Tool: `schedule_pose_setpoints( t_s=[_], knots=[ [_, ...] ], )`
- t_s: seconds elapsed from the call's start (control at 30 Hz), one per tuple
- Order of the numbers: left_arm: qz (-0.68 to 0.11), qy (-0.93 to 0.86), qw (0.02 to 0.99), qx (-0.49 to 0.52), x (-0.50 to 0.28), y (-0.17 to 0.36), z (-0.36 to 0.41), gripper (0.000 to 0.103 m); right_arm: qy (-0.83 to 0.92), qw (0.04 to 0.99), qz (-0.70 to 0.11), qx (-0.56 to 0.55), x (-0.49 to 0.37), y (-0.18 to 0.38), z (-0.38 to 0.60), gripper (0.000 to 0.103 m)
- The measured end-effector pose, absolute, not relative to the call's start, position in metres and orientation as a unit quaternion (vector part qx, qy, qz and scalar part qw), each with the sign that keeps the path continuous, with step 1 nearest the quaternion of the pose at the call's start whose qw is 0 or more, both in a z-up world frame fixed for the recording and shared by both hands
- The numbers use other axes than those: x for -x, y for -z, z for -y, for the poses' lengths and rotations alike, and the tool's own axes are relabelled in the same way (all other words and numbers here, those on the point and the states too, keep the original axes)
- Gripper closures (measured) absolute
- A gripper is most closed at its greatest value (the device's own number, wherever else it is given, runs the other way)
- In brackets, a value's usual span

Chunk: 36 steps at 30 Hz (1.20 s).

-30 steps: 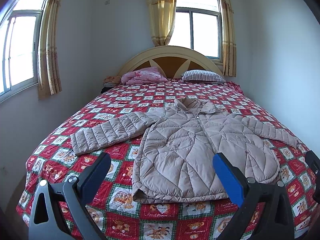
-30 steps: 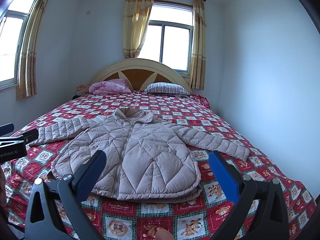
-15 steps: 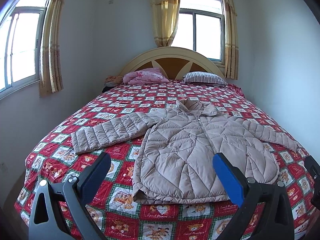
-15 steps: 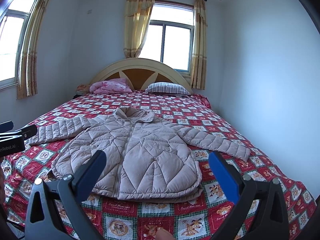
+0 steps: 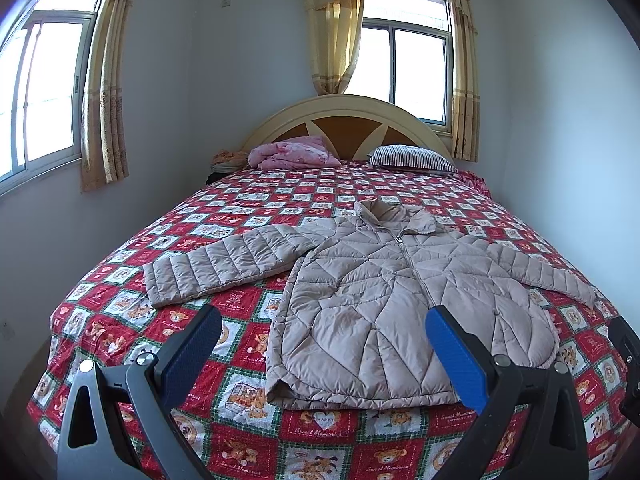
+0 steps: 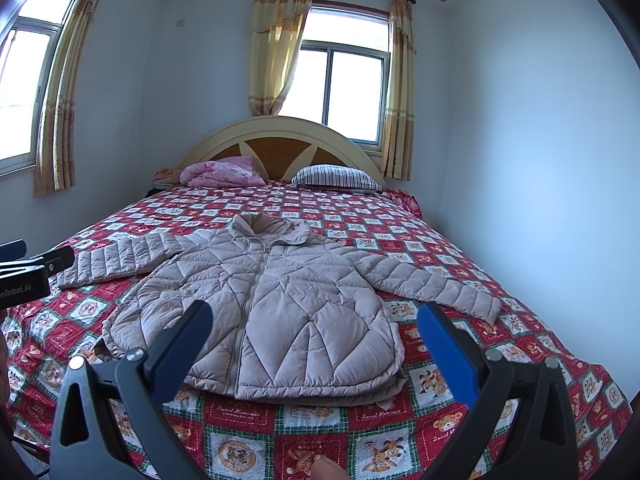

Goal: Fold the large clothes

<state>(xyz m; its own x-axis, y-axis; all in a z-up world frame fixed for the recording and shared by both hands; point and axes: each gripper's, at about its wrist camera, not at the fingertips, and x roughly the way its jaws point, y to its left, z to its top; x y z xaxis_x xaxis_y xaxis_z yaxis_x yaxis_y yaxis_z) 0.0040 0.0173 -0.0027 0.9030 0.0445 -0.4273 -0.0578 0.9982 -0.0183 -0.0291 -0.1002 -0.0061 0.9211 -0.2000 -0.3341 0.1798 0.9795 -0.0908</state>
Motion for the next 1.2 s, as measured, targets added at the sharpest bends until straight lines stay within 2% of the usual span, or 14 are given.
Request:
schedule_pose_setpoints(
  t_s=[0.8, 1.2],
  knots=[
    [-0.221, -0.028, 0.975, 0.017, -0.006, 0.006, -0.02, 0.001, 0.097, 0.98, -0.172, 0.032, 0.029, 0.006, 0.099, 0.0],
    [-0.243, -0.028, 0.969, 0.014, -0.026, 0.027, -0.018, 0.001, 0.081, 0.981, -0.175, 0.005, 0.022, 0.017, 0.115, 0.0]
  ],
)
